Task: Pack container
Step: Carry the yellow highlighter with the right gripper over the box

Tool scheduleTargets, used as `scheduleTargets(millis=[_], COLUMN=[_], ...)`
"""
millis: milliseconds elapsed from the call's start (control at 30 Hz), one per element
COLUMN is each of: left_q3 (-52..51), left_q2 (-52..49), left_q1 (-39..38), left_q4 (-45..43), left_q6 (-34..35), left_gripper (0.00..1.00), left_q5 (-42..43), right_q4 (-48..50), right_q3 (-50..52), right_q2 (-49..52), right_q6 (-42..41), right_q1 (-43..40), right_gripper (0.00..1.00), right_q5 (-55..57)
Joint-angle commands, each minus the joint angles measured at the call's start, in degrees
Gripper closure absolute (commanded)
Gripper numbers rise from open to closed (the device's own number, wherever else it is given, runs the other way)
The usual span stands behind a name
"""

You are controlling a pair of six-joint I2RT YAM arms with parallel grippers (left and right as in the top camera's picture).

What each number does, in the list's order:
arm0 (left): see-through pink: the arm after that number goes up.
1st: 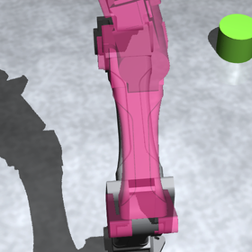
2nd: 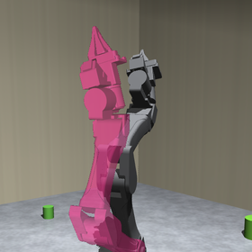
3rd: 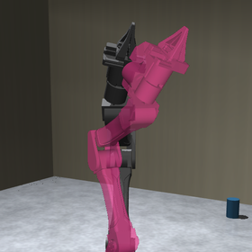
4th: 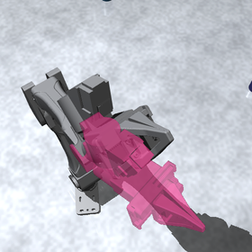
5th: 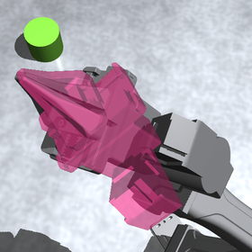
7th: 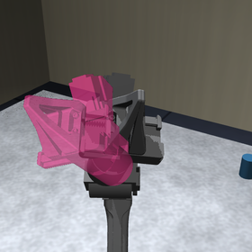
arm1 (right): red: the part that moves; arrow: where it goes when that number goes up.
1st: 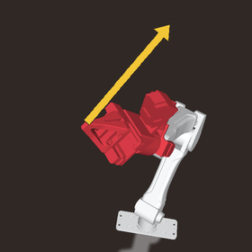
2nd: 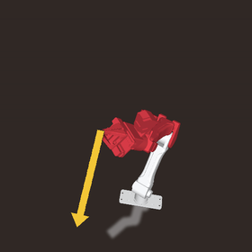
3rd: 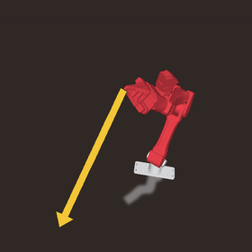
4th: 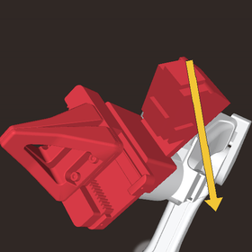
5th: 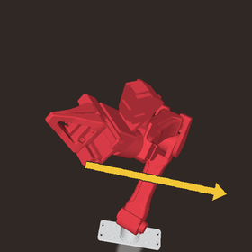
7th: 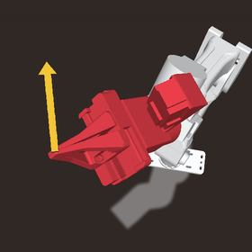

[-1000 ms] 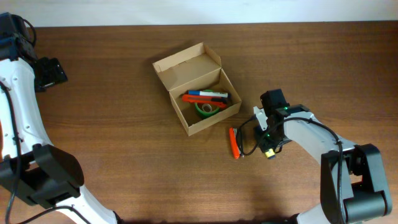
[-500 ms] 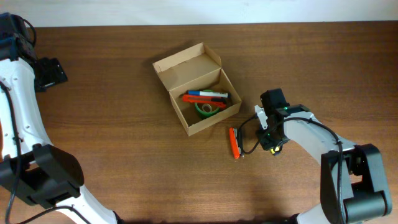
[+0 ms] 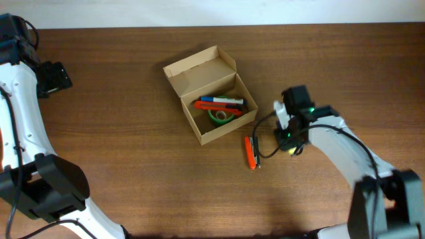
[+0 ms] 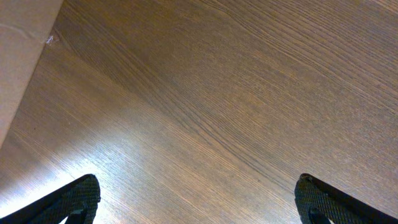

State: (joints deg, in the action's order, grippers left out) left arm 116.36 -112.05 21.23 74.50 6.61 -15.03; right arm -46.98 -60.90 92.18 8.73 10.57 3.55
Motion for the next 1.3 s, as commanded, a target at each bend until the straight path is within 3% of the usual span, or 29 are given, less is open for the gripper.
scheduleTargets(millis=[0, 200, 367, 500, 667, 933, 1267], left_q3=[-0.2, -0.2, -0.2, -0.2, -0.2, -0.2, -0.2], left_q2=[1.38, 1.4, 1.4, 1.38, 1.38, 1.38, 1.38], left_q1=[-0.07, -0.07, -0.07, -0.07, -0.07, -0.07, -0.07], left_q4=[0.07, 0.07, 0.07, 0.07, 0.07, 0.07, 0.07], left_q6=[-0.7, -0.7, -0.7, -0.7, -0.7, -0.7, -0.7], left_gripper=[0.0, 0.0, 0.0, 0.0, 0.0, 0.0, 0.0], left_q5=[-0.24, -0.24, -0.24, -0.24, -0.24, -0.24, -0.24], right_q4=[-3.74, -10.21, -13.4, -17.07, -18.71, -21.79, -21.18], right_q3=[-7.72, -22.51, -35.5, -42.45, -43.8, -43.78, -43.78], right_q2=[-3.15, -3.1, -1.99, 0.22, 2.64, 8.02, 18.12], right_q6=[-0.87, 1.42, 12.2, 20.39, 27.52, 48.52, 53.0], right_q1=[-0.09, -0.09, -0.02, 0.07, 3.26, 13.05, 17.35], right_gripper=[0.96, 0.96, 0.97, 0.97, 0.96, 0.97, 0.96], right_q5=[-0.96, -1.01, -2.16, -9.33, -12.02, -11.91, -3.3])
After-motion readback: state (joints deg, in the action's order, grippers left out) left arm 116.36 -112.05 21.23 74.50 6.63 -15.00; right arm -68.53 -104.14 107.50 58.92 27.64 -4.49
